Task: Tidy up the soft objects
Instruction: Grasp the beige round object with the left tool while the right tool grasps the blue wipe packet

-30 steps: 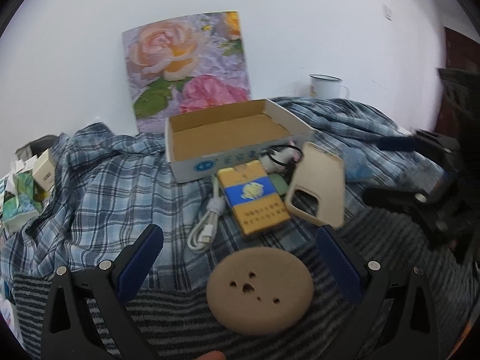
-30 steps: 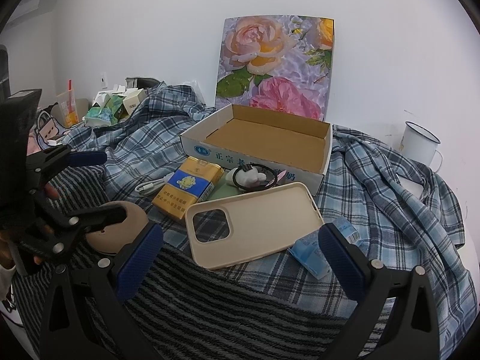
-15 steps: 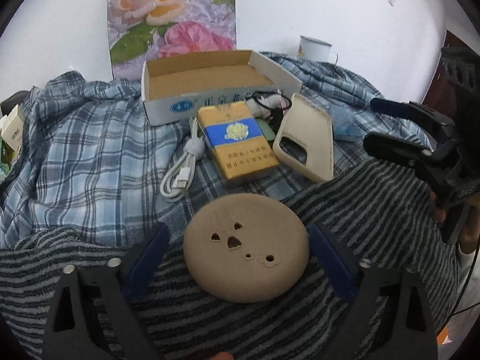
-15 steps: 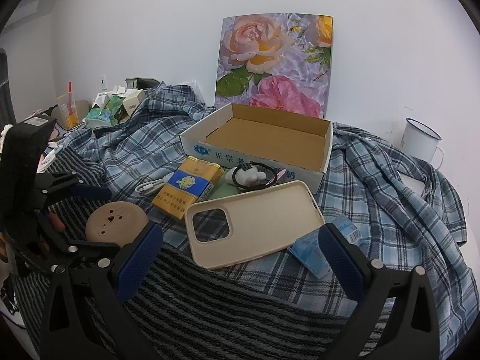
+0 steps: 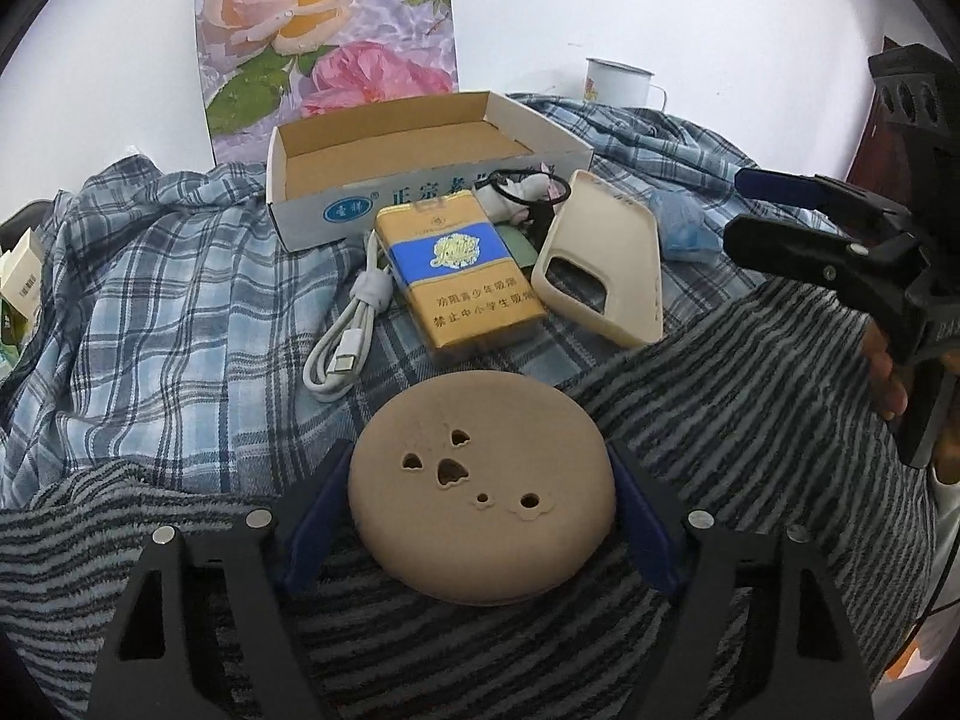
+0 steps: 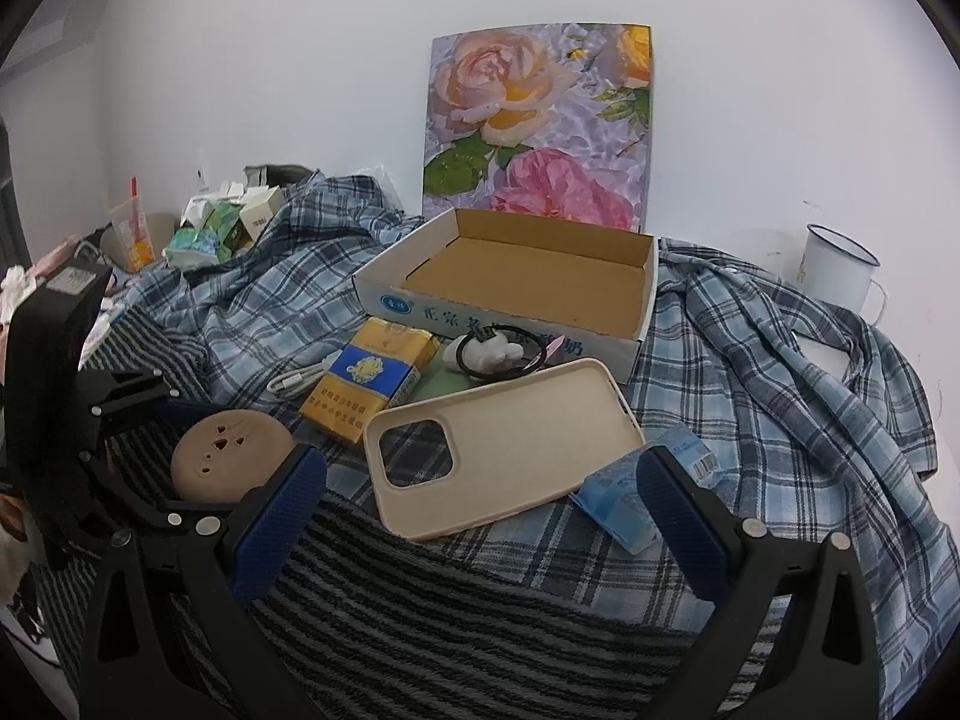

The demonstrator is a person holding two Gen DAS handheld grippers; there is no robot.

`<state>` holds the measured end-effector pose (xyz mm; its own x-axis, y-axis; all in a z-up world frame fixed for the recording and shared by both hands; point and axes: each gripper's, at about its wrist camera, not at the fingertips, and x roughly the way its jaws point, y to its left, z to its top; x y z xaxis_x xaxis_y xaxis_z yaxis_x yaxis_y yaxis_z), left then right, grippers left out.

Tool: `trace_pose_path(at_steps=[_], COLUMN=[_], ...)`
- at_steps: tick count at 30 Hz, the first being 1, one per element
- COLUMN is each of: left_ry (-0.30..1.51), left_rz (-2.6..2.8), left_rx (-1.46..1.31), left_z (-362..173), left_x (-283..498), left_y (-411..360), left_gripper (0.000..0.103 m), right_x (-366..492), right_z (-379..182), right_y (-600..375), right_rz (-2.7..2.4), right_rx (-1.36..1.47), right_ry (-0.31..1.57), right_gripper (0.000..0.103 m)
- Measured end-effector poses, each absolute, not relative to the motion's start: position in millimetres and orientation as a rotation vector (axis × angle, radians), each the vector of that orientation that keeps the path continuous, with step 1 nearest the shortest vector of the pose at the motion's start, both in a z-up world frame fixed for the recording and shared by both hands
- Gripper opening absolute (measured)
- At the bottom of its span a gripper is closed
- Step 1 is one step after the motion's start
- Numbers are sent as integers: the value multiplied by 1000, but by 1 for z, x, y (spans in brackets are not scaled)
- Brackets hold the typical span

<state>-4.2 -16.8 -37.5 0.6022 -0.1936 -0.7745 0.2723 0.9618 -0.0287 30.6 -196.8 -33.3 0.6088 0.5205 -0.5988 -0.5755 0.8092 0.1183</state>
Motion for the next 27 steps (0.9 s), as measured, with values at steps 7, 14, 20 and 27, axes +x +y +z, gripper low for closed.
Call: trace_pose_path(at_steps=[7, 14, 20, 27], left_ry=[840, 836, 831, 838], left_rz=[-286, -293, -287, -281], left_rx=[92, 32, 24, 19], left_z=[-32, -30, -29, -30], left_x=[-11, -10, -10, -9], left_y=[-17, -8, -7, -4], left_gripper=[82, 82, 82, 82], right_x=[45, 81, 108, 123], right_z=[-25, -47, -71, -82], right_y=[-208, -214, -221, -225], right_rz=[715, 702, 748, 757], right_rx=[-113, -401, -441, -405], right_ry=[699, 782, 868, 935], right_gripper=[103, 103, 94, 89])
